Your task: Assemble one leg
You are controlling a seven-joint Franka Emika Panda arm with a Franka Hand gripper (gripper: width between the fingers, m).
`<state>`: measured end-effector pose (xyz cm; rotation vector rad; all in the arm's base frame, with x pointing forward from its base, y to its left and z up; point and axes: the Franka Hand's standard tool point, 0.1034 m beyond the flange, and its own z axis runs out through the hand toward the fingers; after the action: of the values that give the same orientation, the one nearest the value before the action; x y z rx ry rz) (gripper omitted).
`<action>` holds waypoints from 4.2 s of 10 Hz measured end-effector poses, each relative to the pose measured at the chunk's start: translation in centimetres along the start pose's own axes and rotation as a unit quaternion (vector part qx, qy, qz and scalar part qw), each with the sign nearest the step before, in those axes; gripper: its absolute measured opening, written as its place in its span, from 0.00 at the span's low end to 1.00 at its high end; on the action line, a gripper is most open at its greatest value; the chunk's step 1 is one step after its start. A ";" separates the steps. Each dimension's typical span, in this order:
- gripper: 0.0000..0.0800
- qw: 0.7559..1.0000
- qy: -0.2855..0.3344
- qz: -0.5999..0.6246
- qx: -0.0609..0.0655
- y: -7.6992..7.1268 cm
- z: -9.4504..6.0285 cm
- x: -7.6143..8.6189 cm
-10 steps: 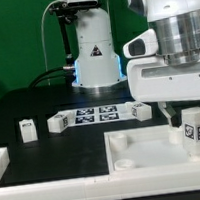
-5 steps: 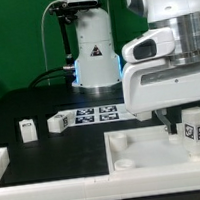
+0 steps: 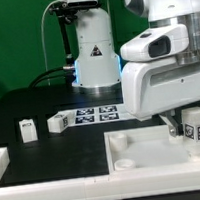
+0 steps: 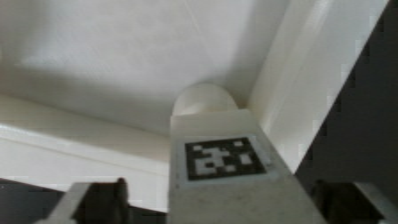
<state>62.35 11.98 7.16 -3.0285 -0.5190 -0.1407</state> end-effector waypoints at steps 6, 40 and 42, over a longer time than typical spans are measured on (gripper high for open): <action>0.36 0.994 0.009 0.113 0.000 0.0 0.0 0.0; 0.36 0.983 0.013 0.183 -0.020 -0.2 -0.1 0.2; 0.36 0.945 0.017 0.325 -0.023 -0.2 0.0 0.2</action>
Offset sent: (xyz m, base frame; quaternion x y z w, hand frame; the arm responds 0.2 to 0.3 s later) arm 0.0000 0.0000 0.0000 0.0000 0.0000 0.0899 0.9960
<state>62.44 12.23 7.20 -3.0434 0.4990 -0.1644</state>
